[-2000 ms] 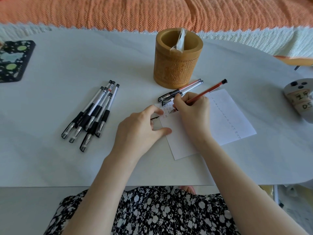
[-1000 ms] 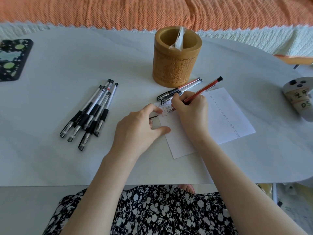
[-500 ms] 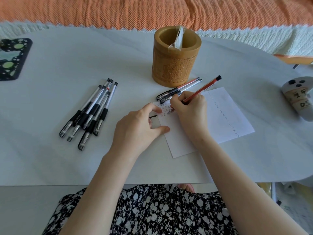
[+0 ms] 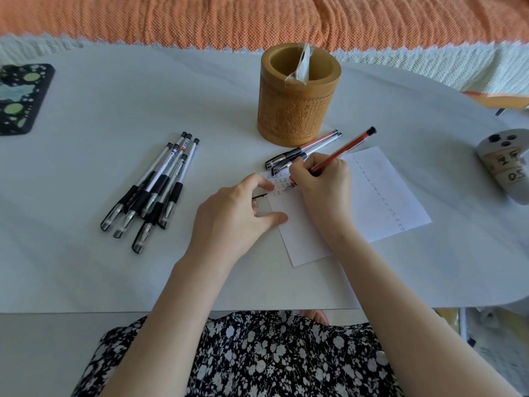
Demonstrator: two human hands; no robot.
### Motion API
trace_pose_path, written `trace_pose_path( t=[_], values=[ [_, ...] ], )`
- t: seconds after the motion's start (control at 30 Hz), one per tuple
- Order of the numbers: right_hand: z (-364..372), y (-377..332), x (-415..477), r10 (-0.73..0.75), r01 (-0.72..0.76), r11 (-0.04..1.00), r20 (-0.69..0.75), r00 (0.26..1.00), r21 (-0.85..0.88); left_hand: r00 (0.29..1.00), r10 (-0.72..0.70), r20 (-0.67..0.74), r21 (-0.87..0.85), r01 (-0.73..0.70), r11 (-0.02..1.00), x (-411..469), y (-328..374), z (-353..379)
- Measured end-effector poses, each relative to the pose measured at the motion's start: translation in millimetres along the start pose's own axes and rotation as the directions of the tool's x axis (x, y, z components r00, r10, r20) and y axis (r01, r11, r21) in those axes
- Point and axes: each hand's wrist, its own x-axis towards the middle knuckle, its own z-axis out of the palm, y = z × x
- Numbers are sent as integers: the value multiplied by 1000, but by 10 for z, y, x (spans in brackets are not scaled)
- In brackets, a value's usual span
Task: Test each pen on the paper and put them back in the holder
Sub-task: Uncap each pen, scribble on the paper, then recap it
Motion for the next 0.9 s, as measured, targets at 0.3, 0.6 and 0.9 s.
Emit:
trace_pose_path(
  t=[0.3, 0.6, 0.9],
  values=[
    [-12, -21, -15, -7, 6, 1000, 21, 1000, 21, 1000, -2, -1, -1, 2, 1000, 1, 5, -2],
    [-7, -7, -9, -22, 22, 1000, 34, 999, -9, 1000, -4, 3, -5, 4, 1000, -3, 2, -1],
    [-19, -14, -18, -23, 23, 1000, 42, 999, 16, 1000, 0, 0, -12, 0, 1000, -8, -1, 1]
  ],
)
